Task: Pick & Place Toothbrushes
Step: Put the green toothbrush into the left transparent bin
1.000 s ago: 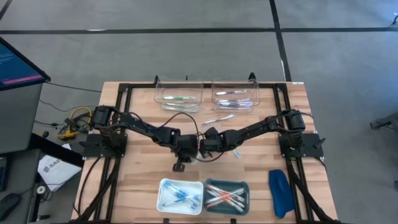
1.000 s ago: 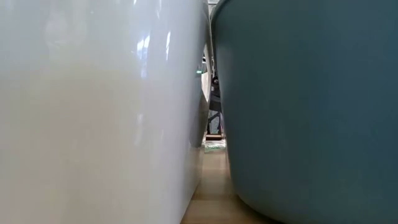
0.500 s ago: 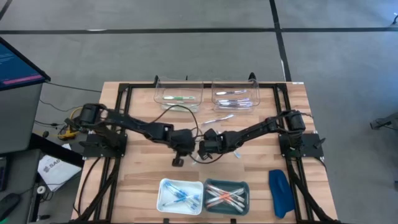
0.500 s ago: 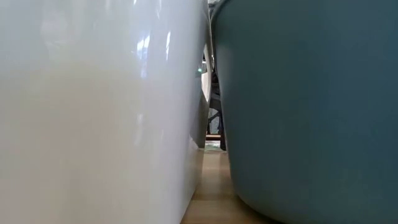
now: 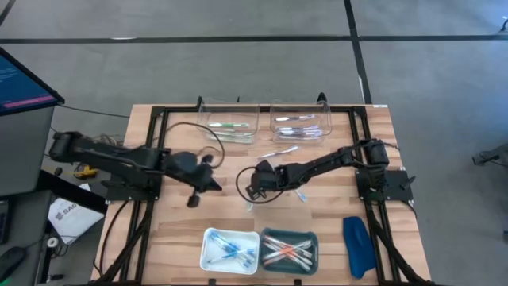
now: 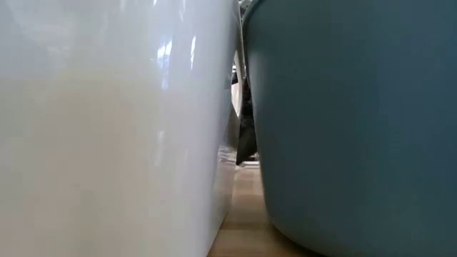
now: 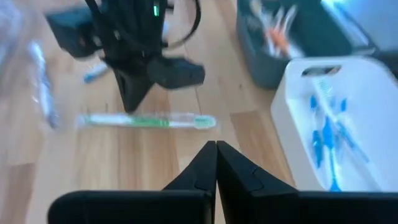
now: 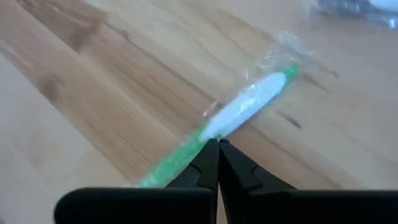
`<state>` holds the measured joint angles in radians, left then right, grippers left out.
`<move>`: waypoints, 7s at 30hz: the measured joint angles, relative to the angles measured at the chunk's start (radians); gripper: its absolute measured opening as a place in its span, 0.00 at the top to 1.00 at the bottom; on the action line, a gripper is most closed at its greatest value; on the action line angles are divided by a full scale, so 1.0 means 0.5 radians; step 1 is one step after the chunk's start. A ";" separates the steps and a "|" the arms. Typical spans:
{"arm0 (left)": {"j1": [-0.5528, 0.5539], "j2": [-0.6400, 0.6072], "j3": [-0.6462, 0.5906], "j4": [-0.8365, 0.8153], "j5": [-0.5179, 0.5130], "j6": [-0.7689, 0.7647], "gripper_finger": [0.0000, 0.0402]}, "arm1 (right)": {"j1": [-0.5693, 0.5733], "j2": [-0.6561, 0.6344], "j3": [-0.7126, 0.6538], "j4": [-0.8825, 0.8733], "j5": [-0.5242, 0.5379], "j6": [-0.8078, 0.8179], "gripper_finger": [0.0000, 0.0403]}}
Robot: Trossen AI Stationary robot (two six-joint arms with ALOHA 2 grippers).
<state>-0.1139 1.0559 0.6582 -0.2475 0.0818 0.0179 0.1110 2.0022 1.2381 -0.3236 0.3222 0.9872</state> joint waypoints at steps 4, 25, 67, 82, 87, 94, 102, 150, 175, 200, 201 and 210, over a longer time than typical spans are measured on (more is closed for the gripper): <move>0.000 -0.308 -0.100 0.008 -0.008 -0.006 0.99 | -0.036 -0.001 0.000 0.105 -0.011 -0.049 1.00; -0.006 -0.449 -0.173 0.004 -0.007 -0.006 0.99 | -0.083 0.199 0.070 0.215 0.135 0.193 1.00; -0.005 -0.449 -0.172 0.002 -0.013 0.001 0.99 | 0.262 0.368 0.716 0.081 -0.055 -0.996 1.00; -0.005 -0.449 -0.172 0.002 -0.013 0.001 0.99 | 0.283 0.363 0.719 -0.450 -0.262 -0.781 1.00; -0.005 -0.449 -0.172 0.002 -0.014 0.001 0.99 | 0.296 0.363 0.719 -0.517 -0.223 -0.632 1.00; -0.005 -0.449 -0.172 0.002 -0.014 0.001 0.99 | 0.272 0.363 0.719 -0.495 -0.218 -0.631 1.00; -0.005 -0.259 -0.243 0.112 -0.166 0.138 0.99 | 0.297 0.250 0.727 -0.550 -0.223 -0.631 1.00; -0.048 1.252 0.238 0.555 -0.223 0.194 0.52 | 1.107 -1.949 -0.482 0.316 0.297 -1.640 0.99; -0.010 1.457 0.245 0.497 -0.200 0.026 0.60 | 0.906 -1.738 -0.502 0.661 0.297 -1.733 0.99; 0.232 0.372 0.236 -0.159 -0.637 0.089 1.00 | 0.668 -1.740 -0.500 0.367 0.299 -1.626 1.00; 0.311 0.319 0.248 -0.166 -0.637 0.168 1.00 | 0.657 -1.740 -0.500 0.351 0.299 -1.627 1.00; 1.199 0.510 0.795 -0.429 -0.258 0.694 1.00 | 0.578 -1.740 -0.500 0.278 0.299 -1.622 1.00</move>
<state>0.4857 1.3107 1.0559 -0.4621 -0.0473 0.3648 0.3998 1.1324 0.9878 -0.1845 0.4717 0.1764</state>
